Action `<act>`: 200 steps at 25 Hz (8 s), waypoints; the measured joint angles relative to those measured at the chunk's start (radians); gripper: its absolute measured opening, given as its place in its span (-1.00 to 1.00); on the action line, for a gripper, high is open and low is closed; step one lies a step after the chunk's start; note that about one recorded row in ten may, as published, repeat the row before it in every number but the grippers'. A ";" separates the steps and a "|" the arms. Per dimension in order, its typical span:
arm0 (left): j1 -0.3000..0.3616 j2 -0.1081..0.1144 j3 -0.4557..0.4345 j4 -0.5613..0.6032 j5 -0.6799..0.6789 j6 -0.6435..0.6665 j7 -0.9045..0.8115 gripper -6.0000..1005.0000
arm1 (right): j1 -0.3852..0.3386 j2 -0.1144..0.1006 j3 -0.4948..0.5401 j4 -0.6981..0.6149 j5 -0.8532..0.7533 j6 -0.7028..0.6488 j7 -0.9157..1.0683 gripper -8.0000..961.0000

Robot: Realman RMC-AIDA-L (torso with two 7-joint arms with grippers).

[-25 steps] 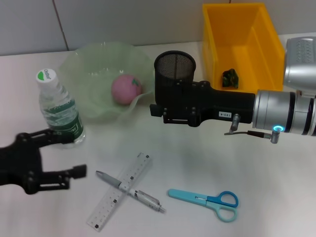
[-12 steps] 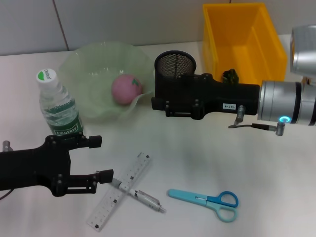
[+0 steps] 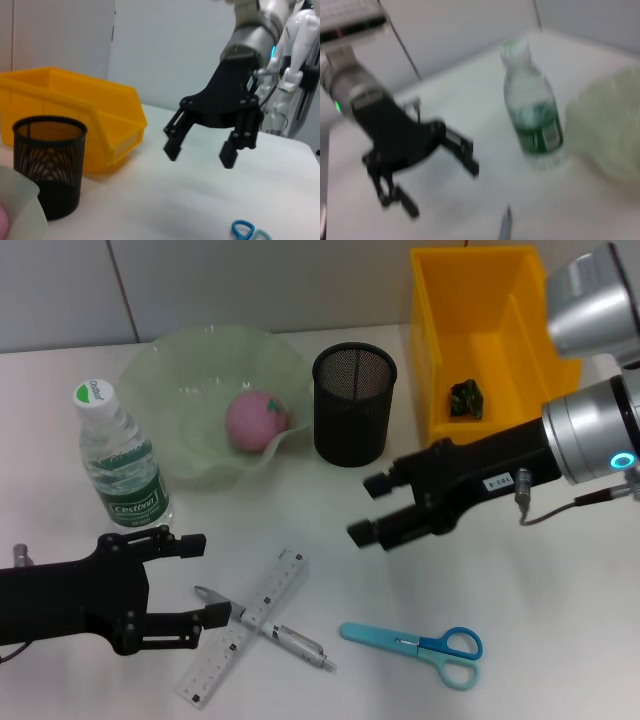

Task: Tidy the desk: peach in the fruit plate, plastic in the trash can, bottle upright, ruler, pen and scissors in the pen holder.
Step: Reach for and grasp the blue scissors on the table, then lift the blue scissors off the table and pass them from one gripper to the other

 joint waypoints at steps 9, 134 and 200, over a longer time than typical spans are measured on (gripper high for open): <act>-0.007 -0.001 0.002 -0.007 0.005 0.008 0.016 0.72 | 0.225 0.003 -0.027 -0.082 -0.375 -0.301 0.261 0.58; 0.002 -0.006 0.000 -0.138 0.039 -0.017 0.141 0.72 | 0.300 0.031 -0.759 -0.056 -0.486 -0.015 0.658 -0.49; -0.019 -0.013 -0.024 -0.386 -0.304 -0.022 0.440 0.72 | 0.027 0.021 0.346 0.637 0.560 0.155 -0.836 -0.49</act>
